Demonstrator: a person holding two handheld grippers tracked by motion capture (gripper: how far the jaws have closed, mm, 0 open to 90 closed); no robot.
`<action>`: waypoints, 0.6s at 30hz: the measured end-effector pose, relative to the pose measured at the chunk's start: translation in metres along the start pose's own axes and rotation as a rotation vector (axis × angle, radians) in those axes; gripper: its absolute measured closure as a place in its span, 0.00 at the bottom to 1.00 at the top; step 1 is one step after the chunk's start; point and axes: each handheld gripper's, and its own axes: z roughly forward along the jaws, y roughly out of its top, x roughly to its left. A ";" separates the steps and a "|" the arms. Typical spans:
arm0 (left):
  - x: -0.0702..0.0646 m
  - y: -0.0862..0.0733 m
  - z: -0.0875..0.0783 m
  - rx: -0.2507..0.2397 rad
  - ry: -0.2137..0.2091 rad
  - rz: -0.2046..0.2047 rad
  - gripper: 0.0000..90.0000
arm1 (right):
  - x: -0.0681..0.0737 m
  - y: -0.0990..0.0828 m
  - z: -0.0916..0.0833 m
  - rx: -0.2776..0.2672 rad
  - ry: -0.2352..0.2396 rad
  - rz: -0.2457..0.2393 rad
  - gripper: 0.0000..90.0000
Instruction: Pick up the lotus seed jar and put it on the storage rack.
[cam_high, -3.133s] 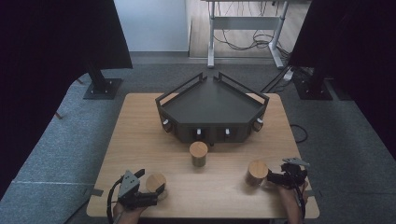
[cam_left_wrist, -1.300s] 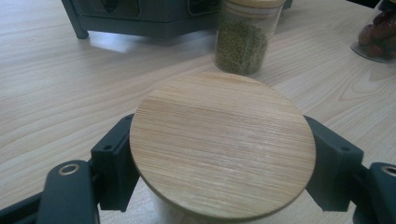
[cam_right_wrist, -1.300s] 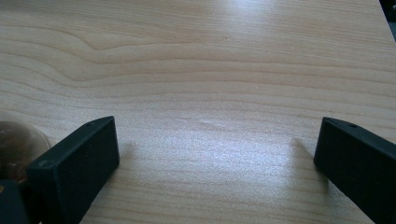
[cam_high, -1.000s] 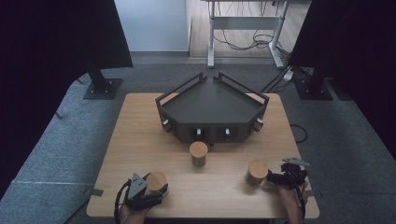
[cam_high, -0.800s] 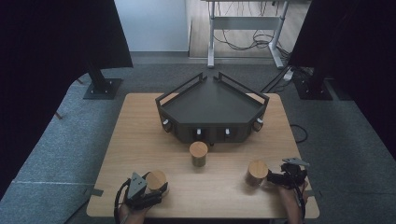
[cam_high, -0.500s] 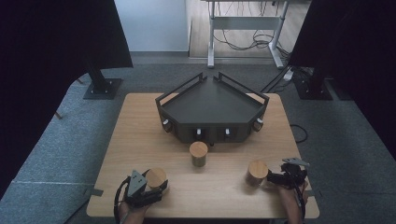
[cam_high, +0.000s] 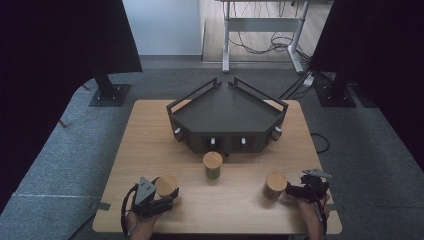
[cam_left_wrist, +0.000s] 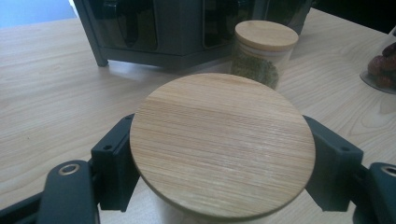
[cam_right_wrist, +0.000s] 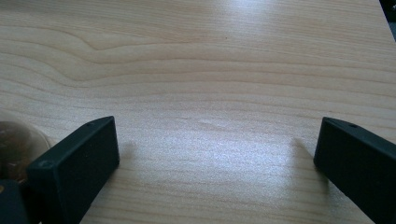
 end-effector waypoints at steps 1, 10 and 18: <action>0.000 0.001 0.000 0.000 -0.001 0.001 0.27 | 0.000 0.000 0.000 0.000 0.000 0.000 0.00; 0.005 0.010 0.004 -0.008 -0.007 -0.003 0.27 | 0.000 0.000 0.000 0.000 0.000 0.000 0.00; 0.010 0.019 0.006 -0.017 -0.012 -0.014 0.27 | 0.000 0.000 0.000 0.000 0.000 0.000 0.00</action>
